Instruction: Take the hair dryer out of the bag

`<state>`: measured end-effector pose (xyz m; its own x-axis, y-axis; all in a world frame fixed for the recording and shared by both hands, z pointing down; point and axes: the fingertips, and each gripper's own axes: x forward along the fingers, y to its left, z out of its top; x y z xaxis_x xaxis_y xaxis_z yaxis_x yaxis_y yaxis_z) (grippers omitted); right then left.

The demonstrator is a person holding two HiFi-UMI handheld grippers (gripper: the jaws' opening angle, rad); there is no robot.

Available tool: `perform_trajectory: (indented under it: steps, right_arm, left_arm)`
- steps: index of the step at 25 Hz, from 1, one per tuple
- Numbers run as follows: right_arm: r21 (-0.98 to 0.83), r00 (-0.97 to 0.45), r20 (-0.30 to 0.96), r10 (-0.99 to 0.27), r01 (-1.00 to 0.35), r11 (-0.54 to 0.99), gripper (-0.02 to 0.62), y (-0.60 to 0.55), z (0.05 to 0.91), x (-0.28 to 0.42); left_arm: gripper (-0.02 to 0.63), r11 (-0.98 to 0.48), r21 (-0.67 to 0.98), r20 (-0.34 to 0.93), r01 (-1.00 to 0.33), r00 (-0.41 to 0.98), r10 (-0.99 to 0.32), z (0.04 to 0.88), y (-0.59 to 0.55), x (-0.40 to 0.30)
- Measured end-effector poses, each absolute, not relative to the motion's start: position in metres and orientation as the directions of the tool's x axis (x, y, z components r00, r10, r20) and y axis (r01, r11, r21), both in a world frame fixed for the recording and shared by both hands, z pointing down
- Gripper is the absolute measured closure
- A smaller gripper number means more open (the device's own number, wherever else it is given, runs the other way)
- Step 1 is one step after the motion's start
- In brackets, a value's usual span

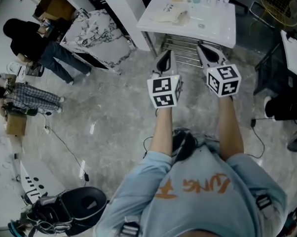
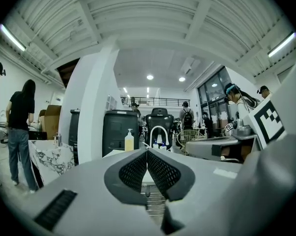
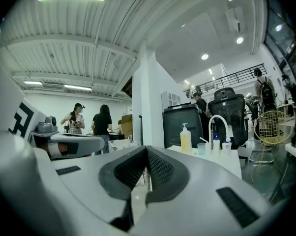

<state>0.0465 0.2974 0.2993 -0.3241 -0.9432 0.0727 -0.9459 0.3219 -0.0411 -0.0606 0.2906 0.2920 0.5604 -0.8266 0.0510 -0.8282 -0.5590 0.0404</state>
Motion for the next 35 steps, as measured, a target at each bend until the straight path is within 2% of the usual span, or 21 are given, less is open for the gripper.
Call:
perform_trajectory:
  steps: [22, 30, 35]
  right_arm:
    - [-0.086, -0.235, 0.044, -0.971, -0.969, 0.231, 0.595, 0.253, 0.288, 0.115]
    - [-0.072, -0.184, 0.039, -0.982, -0.981, 0.181, 0.595, 0.209, 0.285, 0.146]
    - [-0.087, -0.186, 0.08, -0.979, -0.98, 0.179, 0.595, 0.16, 0.307, 0.152]
  left_arm:
    - [0.603, -0.587, 0.01, 0.056, -0.81, 0.586, -0.808, 0.288, 0.229, -0.027]
    - [0.604, -0.602, 0.021, 0.064, -0.798, 0.602, -0.796, 0.298, 0.168, -0.014]
    - [0.603, -0.614, 0.055, 0.111, -0.787, 0.616, -0.78, 0.324, 0.118, -0.001]
